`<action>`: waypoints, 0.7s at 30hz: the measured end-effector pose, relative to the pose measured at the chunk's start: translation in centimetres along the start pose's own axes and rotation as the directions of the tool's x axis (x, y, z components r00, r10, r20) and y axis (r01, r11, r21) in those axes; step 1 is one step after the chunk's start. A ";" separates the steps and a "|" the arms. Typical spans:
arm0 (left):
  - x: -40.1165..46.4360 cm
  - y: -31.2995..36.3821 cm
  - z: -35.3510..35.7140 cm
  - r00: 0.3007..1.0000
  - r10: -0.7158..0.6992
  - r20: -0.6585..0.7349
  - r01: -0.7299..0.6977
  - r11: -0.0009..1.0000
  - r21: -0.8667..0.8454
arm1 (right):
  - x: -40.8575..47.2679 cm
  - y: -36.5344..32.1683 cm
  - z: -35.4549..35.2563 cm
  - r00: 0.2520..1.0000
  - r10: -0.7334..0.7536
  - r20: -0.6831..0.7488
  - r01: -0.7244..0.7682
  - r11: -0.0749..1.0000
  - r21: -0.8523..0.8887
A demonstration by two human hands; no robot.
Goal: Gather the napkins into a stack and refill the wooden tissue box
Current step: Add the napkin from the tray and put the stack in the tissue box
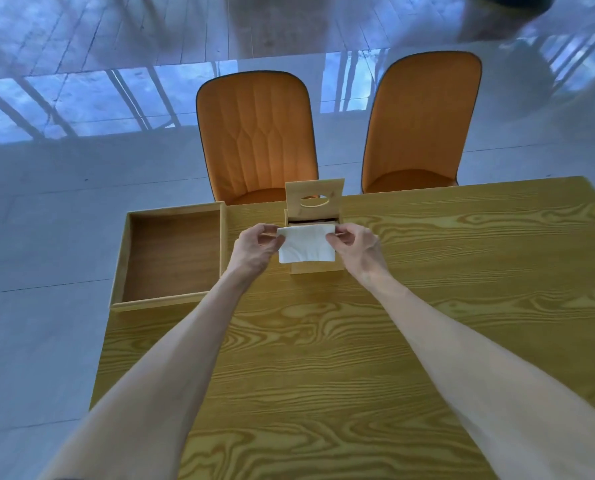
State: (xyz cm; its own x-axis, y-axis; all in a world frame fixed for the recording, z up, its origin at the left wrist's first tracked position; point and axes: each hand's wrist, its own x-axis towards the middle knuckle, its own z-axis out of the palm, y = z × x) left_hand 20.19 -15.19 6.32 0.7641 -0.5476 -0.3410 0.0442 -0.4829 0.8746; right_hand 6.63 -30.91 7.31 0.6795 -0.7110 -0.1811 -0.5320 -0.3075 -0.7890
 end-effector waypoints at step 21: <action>2.3 1.8 4.2 0.955 -0.061 -0.289 0.143 0.951 0.274 | 3.7 1.7 0.8 0.987 0.035 -0.154 -0.069 0.973 -0.221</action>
State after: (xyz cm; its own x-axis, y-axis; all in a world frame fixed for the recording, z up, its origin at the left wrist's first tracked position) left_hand 19.32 -20.22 5.63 0.9134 -0.2964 -0.2791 -0.0250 -0.7250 0.6883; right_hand 8.68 -33.56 4.80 0.5744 -0.8102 -0.1163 -0.6760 -0.3895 -0.6255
